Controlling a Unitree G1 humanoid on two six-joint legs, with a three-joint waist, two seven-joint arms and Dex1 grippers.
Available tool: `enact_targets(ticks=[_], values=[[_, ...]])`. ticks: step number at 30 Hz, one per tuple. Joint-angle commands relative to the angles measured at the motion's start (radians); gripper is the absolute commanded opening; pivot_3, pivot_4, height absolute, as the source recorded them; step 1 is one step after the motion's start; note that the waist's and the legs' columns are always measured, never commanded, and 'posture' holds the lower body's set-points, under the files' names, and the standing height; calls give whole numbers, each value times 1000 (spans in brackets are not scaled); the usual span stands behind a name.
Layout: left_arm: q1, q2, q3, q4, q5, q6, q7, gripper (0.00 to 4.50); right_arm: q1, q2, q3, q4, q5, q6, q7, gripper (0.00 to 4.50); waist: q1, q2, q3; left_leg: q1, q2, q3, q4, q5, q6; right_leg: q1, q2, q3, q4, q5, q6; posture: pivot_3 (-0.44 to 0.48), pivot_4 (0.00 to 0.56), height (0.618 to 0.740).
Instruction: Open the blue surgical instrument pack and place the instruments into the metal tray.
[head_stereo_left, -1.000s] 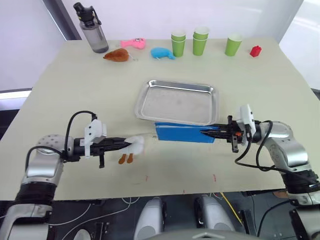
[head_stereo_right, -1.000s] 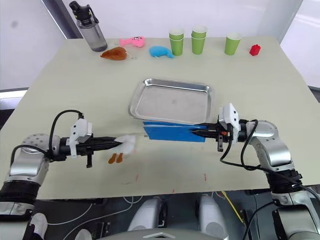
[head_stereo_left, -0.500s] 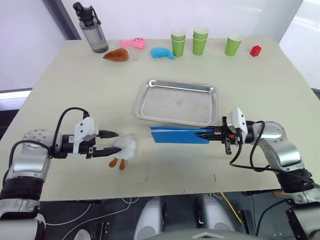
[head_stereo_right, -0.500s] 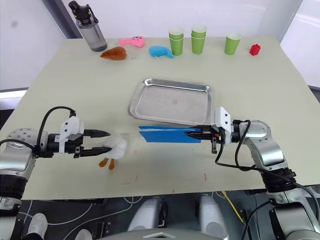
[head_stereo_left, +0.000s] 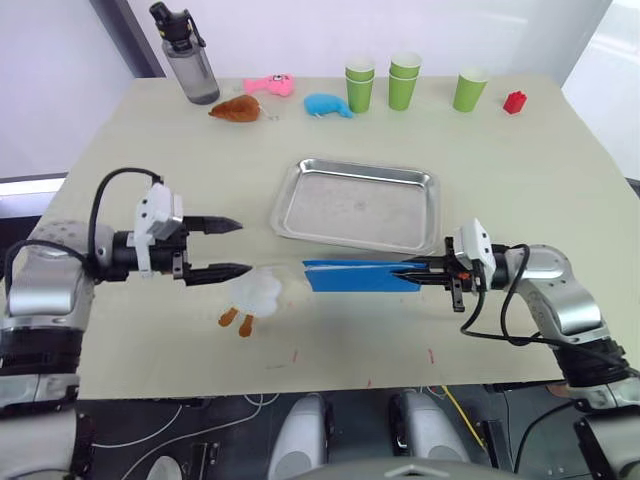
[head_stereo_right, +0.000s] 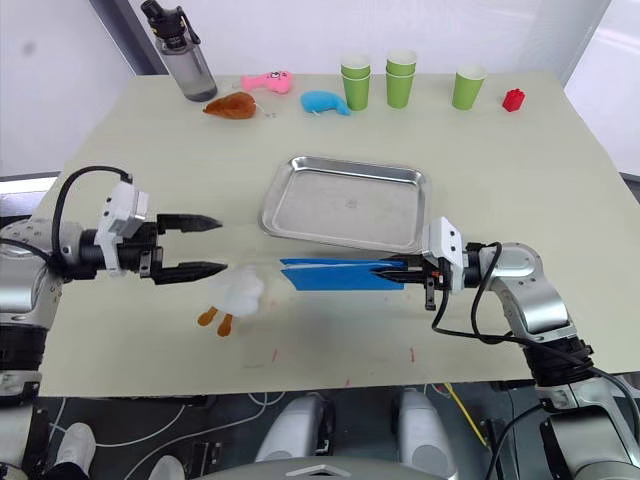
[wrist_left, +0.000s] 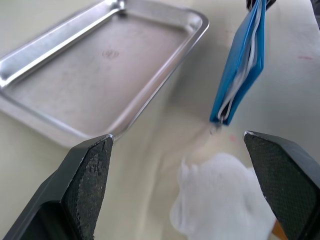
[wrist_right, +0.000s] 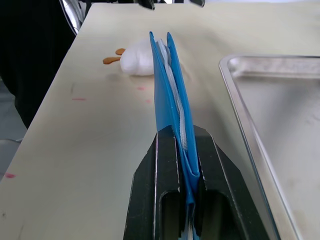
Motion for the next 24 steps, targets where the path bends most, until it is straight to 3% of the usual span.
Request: enact_targets(ticks=[1,7,15,22,24], values=[[-21,-51,-19,-57,-2,-14,28,4440,-22,2,-6,-17,10,-19,11,0,0,0,0,0,0,0,0,0,0,0,0,0,0,0,0,0,150,734],[-40,-131,-81,-64,41,-68,37,4440,-29,7,-7,-5,4,-20,15,0,-1,0,0,0,0,0,0,0,0,0,0,0,0,0,0,0,150,734],[-119,-207,-146,67,120,-177,23,4440,-43,17,-5,-11,3,-9,11,0,2,0,0,0,0,0,1,0,0,0,0,0,0,0,0,0,150,734],[-137,-265,-186,92,110,-173,-23,4440,-33,13,-8,-29,8,-1,6,0,2,0,0,-1,0,0,1,0,0,0,0,0,0,0,0,0,150,734],[-128,-270,-189,84,101,-159,-42,3883,-32,11,-11,-31,8,2,3,0,1,0,0,-1,0,0,1,0,0,0,0,0,0,0,0,0,150,734]])
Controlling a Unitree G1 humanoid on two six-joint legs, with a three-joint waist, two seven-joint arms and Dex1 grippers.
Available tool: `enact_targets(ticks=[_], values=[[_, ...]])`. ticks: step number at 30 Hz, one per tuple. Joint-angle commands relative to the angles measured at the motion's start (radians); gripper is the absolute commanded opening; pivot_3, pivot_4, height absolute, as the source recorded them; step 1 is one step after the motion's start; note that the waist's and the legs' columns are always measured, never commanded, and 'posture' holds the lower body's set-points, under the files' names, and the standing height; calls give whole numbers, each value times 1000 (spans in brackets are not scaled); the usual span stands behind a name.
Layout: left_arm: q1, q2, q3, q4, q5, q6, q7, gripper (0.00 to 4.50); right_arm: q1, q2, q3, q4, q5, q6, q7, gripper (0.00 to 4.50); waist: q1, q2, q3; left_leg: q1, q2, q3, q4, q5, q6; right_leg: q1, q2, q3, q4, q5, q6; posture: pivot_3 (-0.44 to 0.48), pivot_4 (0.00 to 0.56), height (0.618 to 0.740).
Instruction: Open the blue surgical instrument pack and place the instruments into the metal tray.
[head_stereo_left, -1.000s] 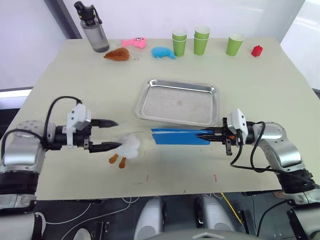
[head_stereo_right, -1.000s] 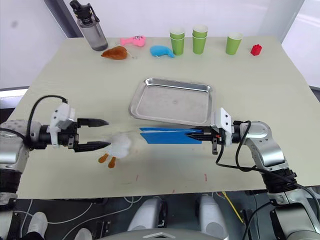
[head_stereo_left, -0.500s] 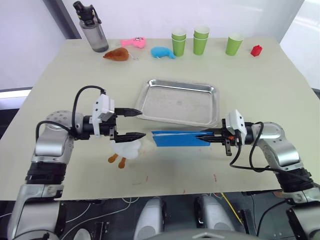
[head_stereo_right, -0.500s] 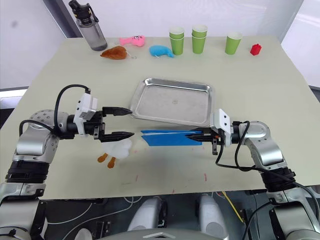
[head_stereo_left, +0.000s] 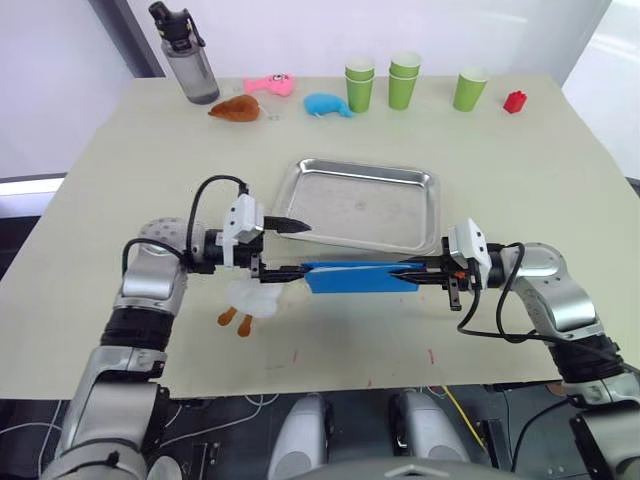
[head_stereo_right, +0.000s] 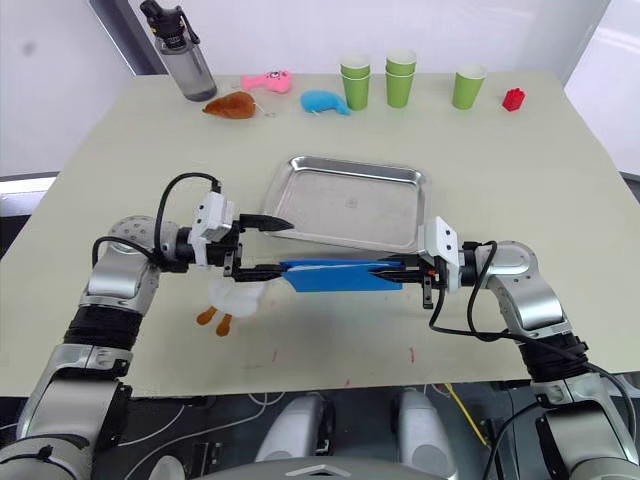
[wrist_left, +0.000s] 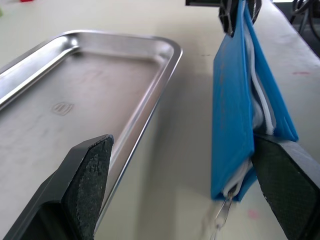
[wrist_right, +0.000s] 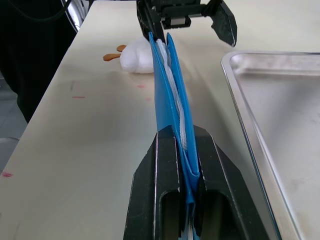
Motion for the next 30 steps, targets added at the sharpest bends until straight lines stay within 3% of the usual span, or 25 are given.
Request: enact_targets(ticks=[1,2,3,10,17,22,26,27,28,30], values=[[7,1,-5,-32,-26,23,-42,3684,-10,-5,-20,-48,22,2,-9,0,-2,0,0,0,0,0,0,0,0,0,0,0,0,0,0,0,150,734],[13,1,-6,-36,-29,28,-46,3606,-8,-6,-21,-51,24,6,-9,0,-3,0,0,0,0,0,0,0,0,0,0,0,0,0,0,0,150,734],[19,1,-7,-39,-32,34,-53,2857,-7,-8,-22,-53,26,9,-9,0,-4,0,0,0,0,0,0,0,0,0,0,0,0,0,0,0,150,734],[48,-7,-7,-51,-33,36,-59,265,6,-18,-28,-60,28,14,-8,0,-2,0,0,0,0,0,0,0,0,0,0,0,0,0,0,0,150,734],[53,-17,2,-58,-45,45,-53,108,14,-36,-34,-50,33,22,-10,0,0,0,0,0,0,0,0,0,0,0,0,0,0,0,0,0,150,734],[58,-26,-1,-63,-46,48,-55,0,39,-69,-52,-104,85,97,-3,1777,1,0,0,0,0,0,0,0,0,0,0,0,0,0,0,0,150,734],[69,-34,-11,-68,-51,54,-72,0,77,-102,-99,-223,201,230,-30,3467,4,0,0,0,0,-1,0,0,0,0,0,0,0,0,0,0,150,734],[69,-36,-15,-64,-49,53,-77,0,85,-102,-131,-268,271,288,-54,4078,4,0,0,0,0,-1,0,0,0,0,0,0,0,0,0,0,150,734],[68,-37,-18,-60,-48,52,-81,0,90,-104,-157,-305,329,337,-73,4378,6,0,0,0,0,-1,0,0,0,0,0,0,0,0,0,0,150,734],[65,-40,-23,-53,-45,52,-91,0,94,-108,-196,-359,404,405,-111,4462,8,0,0,0,0,-1,1,0,0,0,0,0,1,0,0,0,150,734]])
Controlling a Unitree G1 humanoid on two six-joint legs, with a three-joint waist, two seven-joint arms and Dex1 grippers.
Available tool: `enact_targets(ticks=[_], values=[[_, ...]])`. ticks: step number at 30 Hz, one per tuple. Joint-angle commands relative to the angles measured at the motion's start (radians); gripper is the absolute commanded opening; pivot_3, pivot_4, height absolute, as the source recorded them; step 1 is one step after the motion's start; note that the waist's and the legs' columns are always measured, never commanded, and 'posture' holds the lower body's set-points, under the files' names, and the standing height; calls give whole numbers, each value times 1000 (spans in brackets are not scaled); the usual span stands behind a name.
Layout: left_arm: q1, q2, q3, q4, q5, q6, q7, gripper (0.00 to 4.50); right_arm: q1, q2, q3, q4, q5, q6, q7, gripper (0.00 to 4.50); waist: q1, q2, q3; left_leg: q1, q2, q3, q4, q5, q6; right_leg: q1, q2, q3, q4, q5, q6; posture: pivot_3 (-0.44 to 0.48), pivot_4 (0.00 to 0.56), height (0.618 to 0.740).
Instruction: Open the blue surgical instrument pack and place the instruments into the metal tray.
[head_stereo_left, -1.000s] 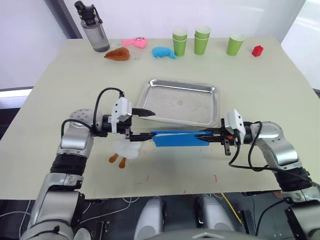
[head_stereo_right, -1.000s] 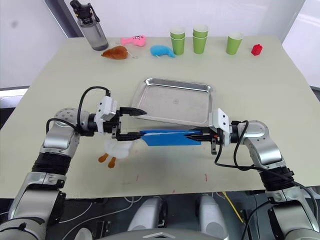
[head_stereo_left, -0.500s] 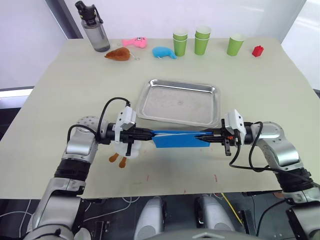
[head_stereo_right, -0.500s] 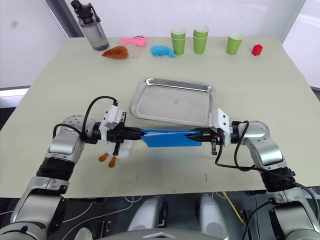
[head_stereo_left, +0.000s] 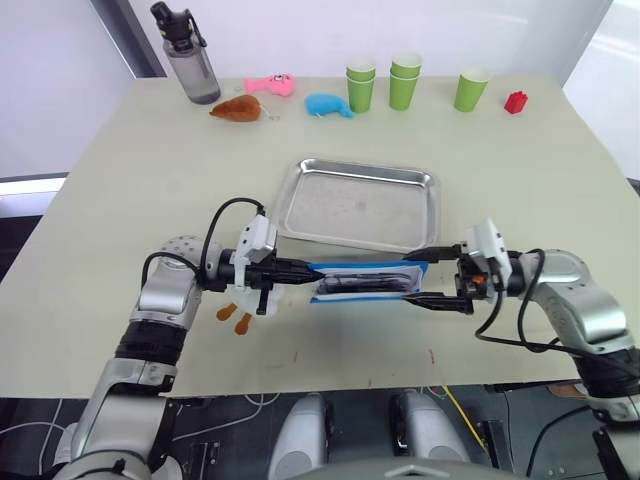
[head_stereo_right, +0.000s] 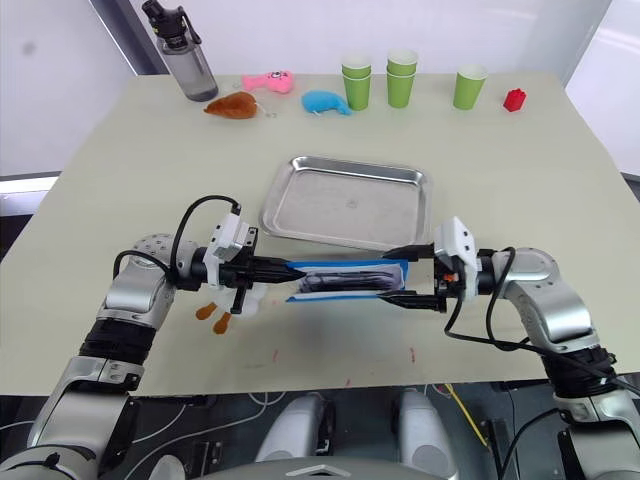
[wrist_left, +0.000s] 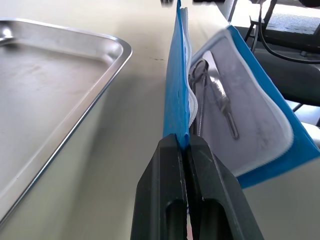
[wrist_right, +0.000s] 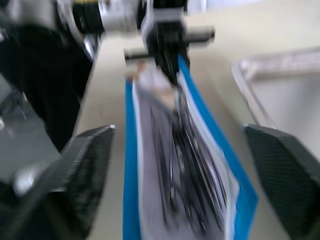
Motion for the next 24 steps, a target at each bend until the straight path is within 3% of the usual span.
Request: enact_targets(ticks=[1,4,6,7,15,24], values=[[-2,-4,-10,-10,-13,-8,-33,0,-4,-8,-76,-102,120,82,-58,4462,4,0,0,0,0,0,0,0,0,0,0,0,0,0,0,0,150,734],[-8,-10,-17,5,-4,-19,-42,0,-12,3,-95,-111,159,114,-96,4462,10,0,0,0,0,0,0,0,0,0,0,0,0,0,0,0,150,734],[-13,-16,-22,14,1,-25,-44,0,-9,1,-88,-107,155,117,-101,3480,10,0,0,0,0,0,0,0,0,0,0,0,0,0,0,0,150,734],[-15,-19,-24,18,3,-27,-44,0,-3,-2,-82,-107,153,117,-99,3356,10,0,0,0,0,0,0,0,0,0,0,0,0,0,0,0,150,734],[-48,-45,-35,77,22,-62,-42,0,58,-27,-9,-77,96,107,-37,123,14,0,0,0,0,0,0,0,0,0,0,0,0,0,0,0,150,734],[-70,-59,-47,80,24,-56,-48,0,129,-93,124,43,-128,-58,67,45,14,-1,0,0,-1,0,2,0,0,1,0,0,0,0,0,0,150,734]])
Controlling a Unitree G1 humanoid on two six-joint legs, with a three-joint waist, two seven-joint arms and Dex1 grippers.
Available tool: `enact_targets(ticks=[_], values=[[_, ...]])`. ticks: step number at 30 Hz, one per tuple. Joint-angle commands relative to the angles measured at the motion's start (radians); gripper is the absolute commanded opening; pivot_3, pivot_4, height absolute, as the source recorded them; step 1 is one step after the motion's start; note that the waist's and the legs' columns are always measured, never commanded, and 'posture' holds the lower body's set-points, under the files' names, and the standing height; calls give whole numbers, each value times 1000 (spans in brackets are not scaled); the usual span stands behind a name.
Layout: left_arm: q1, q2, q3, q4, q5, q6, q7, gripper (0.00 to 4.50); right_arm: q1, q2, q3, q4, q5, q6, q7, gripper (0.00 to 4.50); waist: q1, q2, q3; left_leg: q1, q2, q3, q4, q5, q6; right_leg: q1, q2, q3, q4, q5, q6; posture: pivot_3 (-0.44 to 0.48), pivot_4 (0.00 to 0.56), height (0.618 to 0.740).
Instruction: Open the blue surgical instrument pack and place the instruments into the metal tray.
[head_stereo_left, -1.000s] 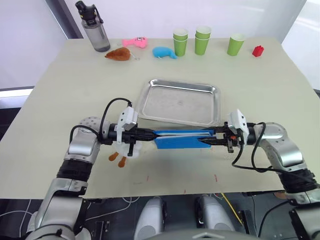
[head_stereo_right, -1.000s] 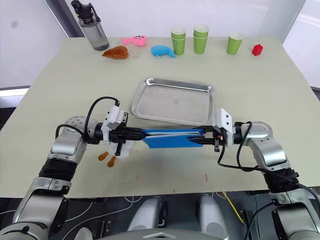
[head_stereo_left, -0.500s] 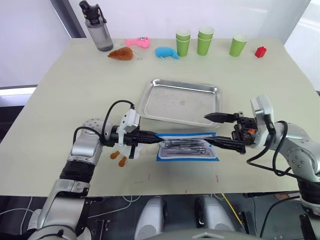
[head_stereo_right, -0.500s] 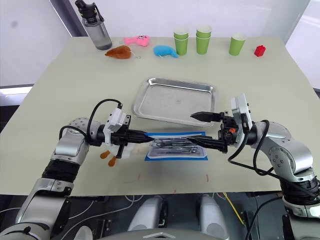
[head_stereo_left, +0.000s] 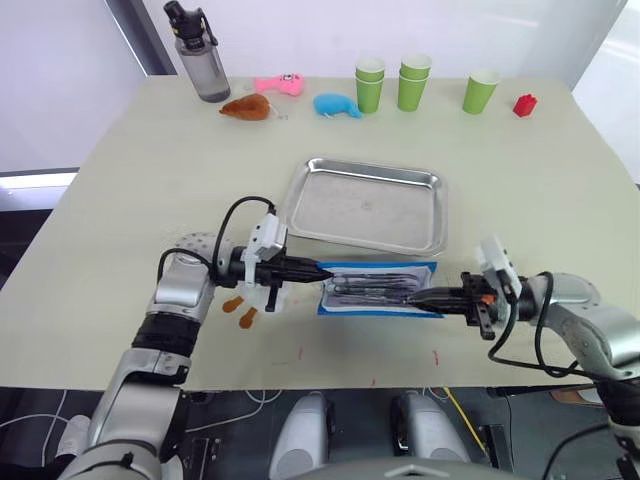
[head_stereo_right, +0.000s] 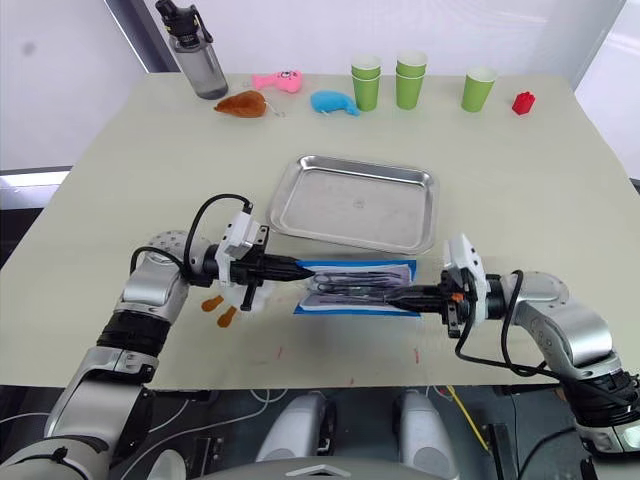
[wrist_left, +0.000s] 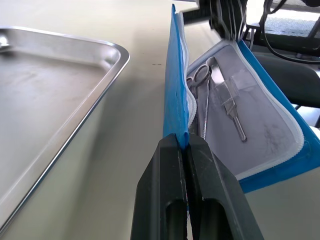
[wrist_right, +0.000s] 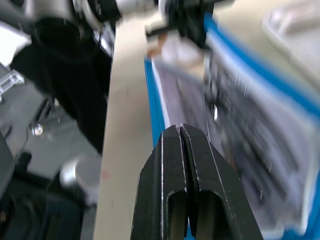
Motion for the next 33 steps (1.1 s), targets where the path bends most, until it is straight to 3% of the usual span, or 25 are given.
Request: enact_targets(ticks=[1,18,24,33], values=[[-12,-7,-17,-1,3,-3,-29,0,14,-21,31,10,-55,-62,42,45,0,0,0,0,0,0,0,0,0,0,0,0,0,0,0,0,150,734],[-77,-28,-29,72,22,17,-18,0,61,-62,145,82,-253,-169,77,45,2,-1,-1,0,0,-1,2,0,0,1,0,-1,0,0,0,0,150,734],[-187,-57,-74,284,160,-77,65,0,63,-54,157,92,-277,-190,72,45,3,-2,-1,1,0,-1,6,0,0,6,0,-6,0,0,0,0,150,734],[-297,-128,-89,529,272,-185,131,0,67,-47,147,74,-261,-180,61,45,0,-2,-2,2,0,-2,7,0,0,8,1,-7,0,0,0,0,150,734]])
